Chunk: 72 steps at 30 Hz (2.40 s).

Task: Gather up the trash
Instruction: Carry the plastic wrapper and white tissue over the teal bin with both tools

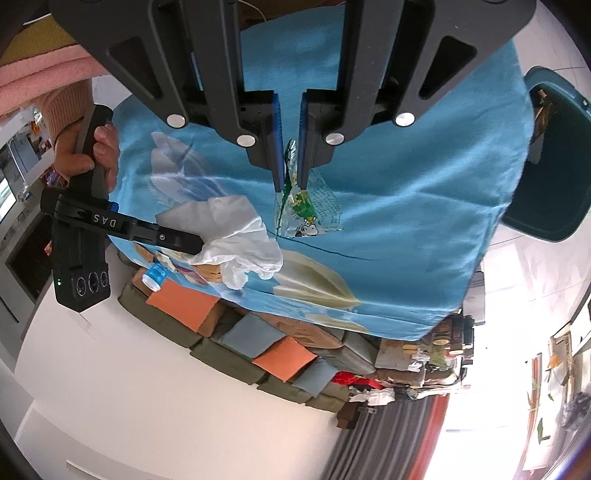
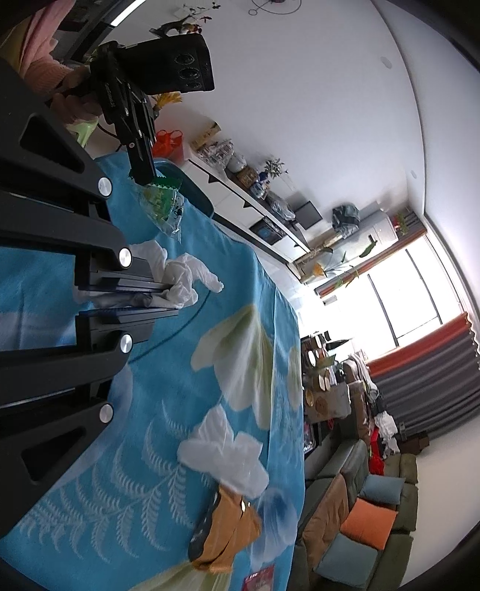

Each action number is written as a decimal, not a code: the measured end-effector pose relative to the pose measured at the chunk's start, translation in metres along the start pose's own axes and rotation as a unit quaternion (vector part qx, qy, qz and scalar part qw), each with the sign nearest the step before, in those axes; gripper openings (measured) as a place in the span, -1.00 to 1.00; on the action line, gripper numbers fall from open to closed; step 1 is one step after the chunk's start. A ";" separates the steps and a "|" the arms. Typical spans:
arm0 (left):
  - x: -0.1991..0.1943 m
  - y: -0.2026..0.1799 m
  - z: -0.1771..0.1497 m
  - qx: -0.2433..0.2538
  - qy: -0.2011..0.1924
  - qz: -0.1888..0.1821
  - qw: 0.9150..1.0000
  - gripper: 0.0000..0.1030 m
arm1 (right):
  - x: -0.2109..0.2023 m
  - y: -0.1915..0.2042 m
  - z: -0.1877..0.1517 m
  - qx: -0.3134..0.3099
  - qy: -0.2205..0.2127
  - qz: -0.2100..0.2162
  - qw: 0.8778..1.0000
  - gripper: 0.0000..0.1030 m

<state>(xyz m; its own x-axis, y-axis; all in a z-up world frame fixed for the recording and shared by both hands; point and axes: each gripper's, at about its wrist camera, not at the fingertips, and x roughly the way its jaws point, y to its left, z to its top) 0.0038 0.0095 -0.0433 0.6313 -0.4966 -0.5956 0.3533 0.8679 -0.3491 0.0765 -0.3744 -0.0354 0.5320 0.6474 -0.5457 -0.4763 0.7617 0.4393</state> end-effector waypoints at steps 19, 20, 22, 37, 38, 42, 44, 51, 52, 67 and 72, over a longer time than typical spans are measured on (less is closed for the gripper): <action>-0.045 0.037 -0.009 -0.033 -0.028 0.046 0.998 -0.86 | 0.039 0.042 0.008 -0.033 0.030 0.041 0.998 -0.89; -0.046 0.039 -0.009 -0.034 -0.029 0.048 0.998 -0.86 | 0.041 0.044 0.008 -0.035 0.031 0.043 0.998 -0.89; -0.051 0.043 -0.010 -0.038 -0.031 0.053 0.997 -0.86 | 0.045 0.050 0.009 -0.039 0.034 0.047 0.998 -0.89; -0.080 0.069 -0.012 -0.063 -0.055 0.089 0.993 -0.86 | 0.079 0.074 0.019 -0.064 0.054 0.071 0.994 -0.89; -0.083 0.071 -0.013 -0.066 -0.057 0.093 0.992 -0.86 | 0.081 0.076 0.020 -0.066 0.055 0.073 0.994 -0.89; -0.093 0.081 -0.014 -0.075 -0.065 0.106 0.989 -0.86 | 0.091 0.084 0.021 -0.073 0.060 0.080 0.992 -0.89; -0.095 0.084 -0.014 -0.079 -0.066 0.112 0.988 -0.86 | 0.096 0.090 0.023 -0.076 0.062 0.084 0.992 -0.89; -0.107 0.099 -0.015 -0.092 -0.075 0.132 0.984 -0.86 | 0.114 0.107 0.028 -0.090 0.070 0.094 0.989 -0.89; -0.108 0.101 -0.016 -0.094 -0.075 0.135 0.984 -0.86 | 0.115 0.109 0.028 -0.091 0.071 0.096 0.989 -0.89; -0.117 0.130 -0.025 -0.132 -0.079 0.162 0.975 -0.86 | 0.145 0.139 0.037 -0.115 0.084 0.103 0.984 -0.89; -0.114 0.137 -0.027 -0.140 -0.078 0.168 0.973 -0.86 | 0.155 0.147 0.040 -0.120 0.091 0.103 0.983 -0.89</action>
<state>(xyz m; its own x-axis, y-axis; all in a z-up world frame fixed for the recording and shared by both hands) -0.0385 0.1848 -0.0423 0.7833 -0.1586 -0.6010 -0.0796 0.9333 -0.3501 0.1165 -0.1615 -0.0271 0.2834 0.7559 -0.5902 -0.7246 0.5719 0.3845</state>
